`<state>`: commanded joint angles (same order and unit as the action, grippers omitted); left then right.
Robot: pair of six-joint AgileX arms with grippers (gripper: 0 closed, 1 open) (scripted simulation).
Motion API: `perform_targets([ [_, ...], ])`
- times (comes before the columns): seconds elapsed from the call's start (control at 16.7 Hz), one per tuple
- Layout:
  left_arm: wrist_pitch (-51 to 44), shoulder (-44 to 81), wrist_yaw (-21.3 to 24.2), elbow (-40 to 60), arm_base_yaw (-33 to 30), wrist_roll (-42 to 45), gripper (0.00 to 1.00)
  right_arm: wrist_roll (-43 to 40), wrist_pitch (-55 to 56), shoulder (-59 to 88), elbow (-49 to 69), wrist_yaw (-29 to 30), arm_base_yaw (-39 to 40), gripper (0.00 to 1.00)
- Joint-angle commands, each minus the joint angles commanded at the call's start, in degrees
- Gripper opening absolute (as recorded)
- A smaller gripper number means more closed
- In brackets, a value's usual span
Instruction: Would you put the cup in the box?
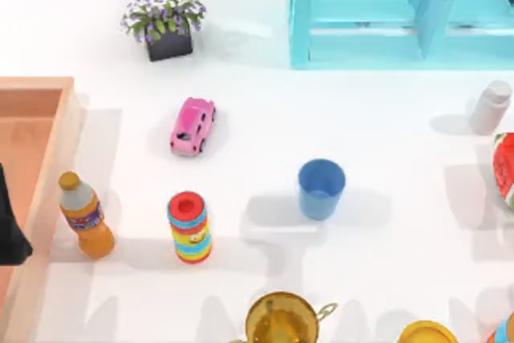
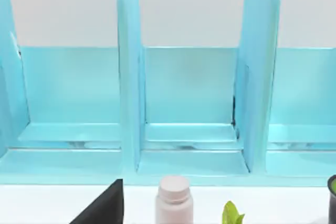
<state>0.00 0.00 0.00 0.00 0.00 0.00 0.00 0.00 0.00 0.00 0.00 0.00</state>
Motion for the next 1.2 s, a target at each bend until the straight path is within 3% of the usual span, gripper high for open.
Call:
perform_targets([
  [0.24,-1.2,1.5,0.1,1.4,-0.8,-0.7,1.00,0.0,0.0,0.0,0.0,0.0,0.0,1.00],
  [0.48,-7.9,11.5,0.0,11.4,-4.7,-4.3,1.00,0.0,0.0,0.0,0.0,0.0,0.0,1.00],
  [1.2,-47.2,75.0,-2.0,77.2,-26.5,-25.4,1.00,0.0,0.0,0.0,0.0,0.0,0.0,1.00],
])
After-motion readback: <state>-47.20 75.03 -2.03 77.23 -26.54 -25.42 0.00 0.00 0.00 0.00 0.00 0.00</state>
